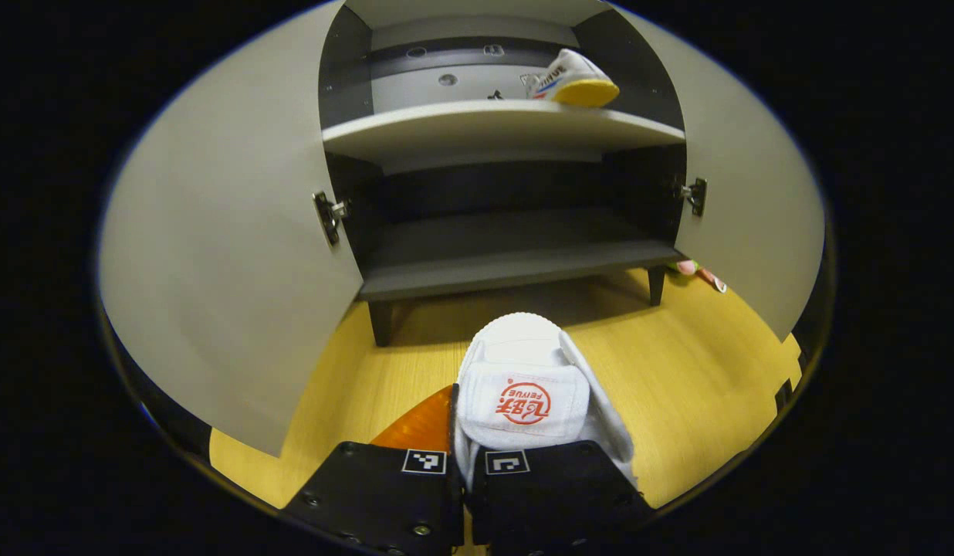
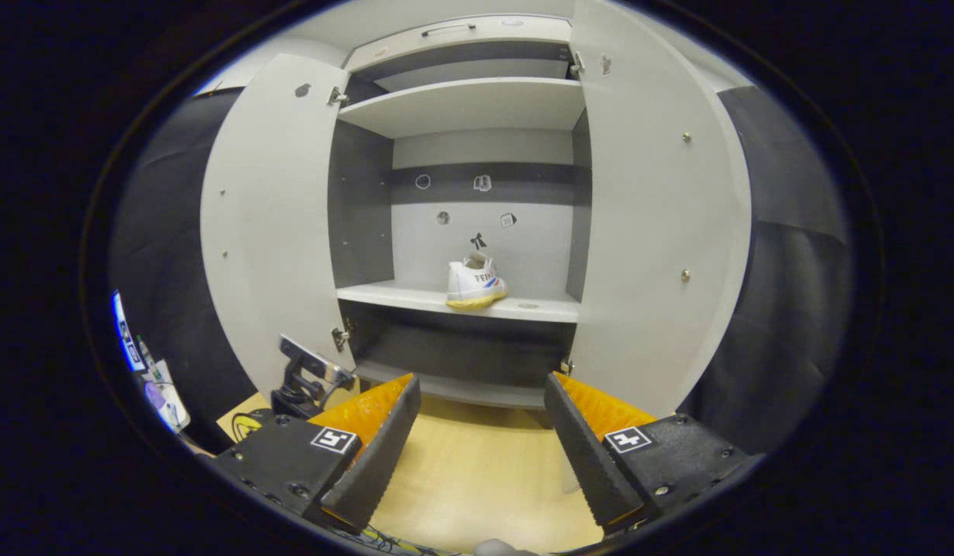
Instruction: Grab one shoe with the right hand and put it into the shoe cabinet, grab the other shoe with the left hand and put it into the shoe cabinet; then close the right door with the right hand and the left door with the left hand.
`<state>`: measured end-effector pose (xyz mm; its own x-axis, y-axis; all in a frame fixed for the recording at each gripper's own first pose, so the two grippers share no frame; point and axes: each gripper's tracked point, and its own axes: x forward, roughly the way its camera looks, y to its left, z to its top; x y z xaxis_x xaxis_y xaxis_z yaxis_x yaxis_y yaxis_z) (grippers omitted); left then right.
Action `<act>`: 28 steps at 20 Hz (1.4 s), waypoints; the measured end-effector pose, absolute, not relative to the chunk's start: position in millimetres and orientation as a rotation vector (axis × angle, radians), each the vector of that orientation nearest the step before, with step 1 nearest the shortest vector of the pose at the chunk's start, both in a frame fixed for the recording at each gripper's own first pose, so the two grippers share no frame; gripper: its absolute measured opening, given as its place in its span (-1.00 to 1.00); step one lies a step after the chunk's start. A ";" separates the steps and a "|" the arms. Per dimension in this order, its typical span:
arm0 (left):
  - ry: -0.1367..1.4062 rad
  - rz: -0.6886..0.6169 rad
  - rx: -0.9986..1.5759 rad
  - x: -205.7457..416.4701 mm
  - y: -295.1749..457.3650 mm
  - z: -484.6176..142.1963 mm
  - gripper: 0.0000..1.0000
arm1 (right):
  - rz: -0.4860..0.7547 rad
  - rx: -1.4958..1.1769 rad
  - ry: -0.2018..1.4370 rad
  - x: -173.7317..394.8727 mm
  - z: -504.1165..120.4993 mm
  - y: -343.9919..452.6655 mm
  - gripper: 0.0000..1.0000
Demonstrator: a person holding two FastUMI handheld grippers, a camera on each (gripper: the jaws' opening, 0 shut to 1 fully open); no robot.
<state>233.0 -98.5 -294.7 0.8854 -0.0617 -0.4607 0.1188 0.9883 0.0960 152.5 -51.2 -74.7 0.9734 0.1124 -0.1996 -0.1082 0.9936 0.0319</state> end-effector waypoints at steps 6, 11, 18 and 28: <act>0.336 -0.034 0.111 215.9 -95.6 -195.0 -0.92 | 0.153 0.053 0.120 171.2 -39.5 -42.5 0.97; 0.224 0.022 0.107 205.4 -93.7 -162.3 -0.92 | 0.203 0.063 0.054 184.2 -13.1 -35.7 1.00; 0.099 0.051 0.130 205.3 -96.8 -166.8 -0.92 | 0.264 0.087 0.038 198.0 -8.9 -27.7 0.97; 0.056 0.065 0.149 205.8 -95.2 -166.2 -0.92 | 0.279 0.073 0.092 210.0 -32.6 -26.0 1.00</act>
<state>205.8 -95.2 -166.2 0.9963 0.0689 -0.0506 -0.0607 0.9868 0.1499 210.0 -26.0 -32.6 0.9573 0.2778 -0.0802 -0.2712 0.9588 0.0846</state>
